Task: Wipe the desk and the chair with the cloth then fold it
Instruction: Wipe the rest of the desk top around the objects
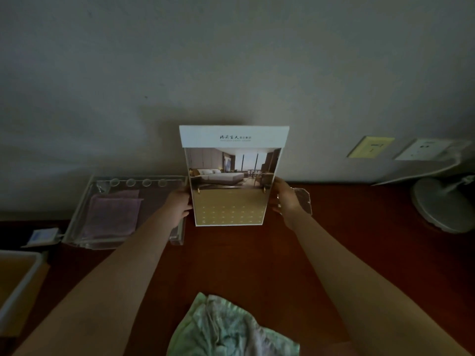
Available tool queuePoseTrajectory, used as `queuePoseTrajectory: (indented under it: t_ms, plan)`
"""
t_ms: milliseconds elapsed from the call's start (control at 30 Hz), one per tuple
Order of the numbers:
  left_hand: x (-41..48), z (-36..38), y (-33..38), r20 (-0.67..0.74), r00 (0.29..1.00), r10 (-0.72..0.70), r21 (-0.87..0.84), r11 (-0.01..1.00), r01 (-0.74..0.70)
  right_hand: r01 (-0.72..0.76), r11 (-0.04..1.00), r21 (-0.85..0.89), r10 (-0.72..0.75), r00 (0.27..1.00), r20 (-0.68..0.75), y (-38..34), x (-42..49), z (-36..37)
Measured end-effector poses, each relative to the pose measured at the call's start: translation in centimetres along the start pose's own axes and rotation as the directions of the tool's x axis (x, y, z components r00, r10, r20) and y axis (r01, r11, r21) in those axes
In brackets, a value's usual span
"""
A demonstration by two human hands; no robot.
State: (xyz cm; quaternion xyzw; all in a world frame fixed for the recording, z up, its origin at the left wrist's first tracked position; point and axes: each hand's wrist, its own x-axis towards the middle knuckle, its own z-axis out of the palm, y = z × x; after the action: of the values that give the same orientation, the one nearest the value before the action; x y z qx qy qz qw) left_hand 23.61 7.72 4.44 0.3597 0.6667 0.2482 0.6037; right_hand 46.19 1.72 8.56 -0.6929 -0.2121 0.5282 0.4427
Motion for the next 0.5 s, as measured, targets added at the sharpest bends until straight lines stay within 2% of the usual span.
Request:
queuePoseTrajectory:
  t_ms: [100, 167, 200, 267, 333, 400, 500]
  plan:
    - [-0.7, -0.2, -0.6, -0.066, 0.998, 0.017, -0.012, 1.000, -0.018, -0.014, 1.000, -0.019, 0.011, 0.993, -0.114, 2.4, 0.1, -1.2]
    - [-1.8, -0.6, -1.0, -0.070, 0.997, 0.033, -0.020, 0.999, -0.034, -0.016, 0.969, -0.248, -0.015, 0.993, -0.120, 5.3, -0.2, -2.1]
    - [-2.2, -0.9, -1.4, -0.074, 0.996, 0.056, -0.025, 0.998, -0.058, -0.028, 0.919, -0.394, -0.014, 0.994, -0.105, 7.1, -0.6, -2.4]
    - [-3.2, -1.5, -2.6, -0.111, 0.990, 0.091, -0.028, 0.995, -0.095, 0.000, 0.742, -0.670, -0.030, 0.999, -0.034, 11.1, -2.7, -2.7]
    - [-4.7, -2.0, -4.4, -0.119, 0.990, 0.070, -0.040, 0.996, -0.076, 0.115, 0.475, -0.872, -0.114, 0.991, 0.069, 15.3, -6.0, -2.3]
    - [-6.2, -2.2, -6.6, -0.080, 0.996, 0.050, 0.003, 0.999, -0.050, 0.254, 0.224, -0.941, -0.170, 0.961, 0.218, 18.4, -9.9, -1.3]
    - [-8.3, -2.9, -10.9, -0.038, 0.999, 0.008, 0.144, 0.990, -0.002, 0.497, 0.031, -0.867, -0.070, 0.867, 0.494, 23.1, -15.4, 1.2]
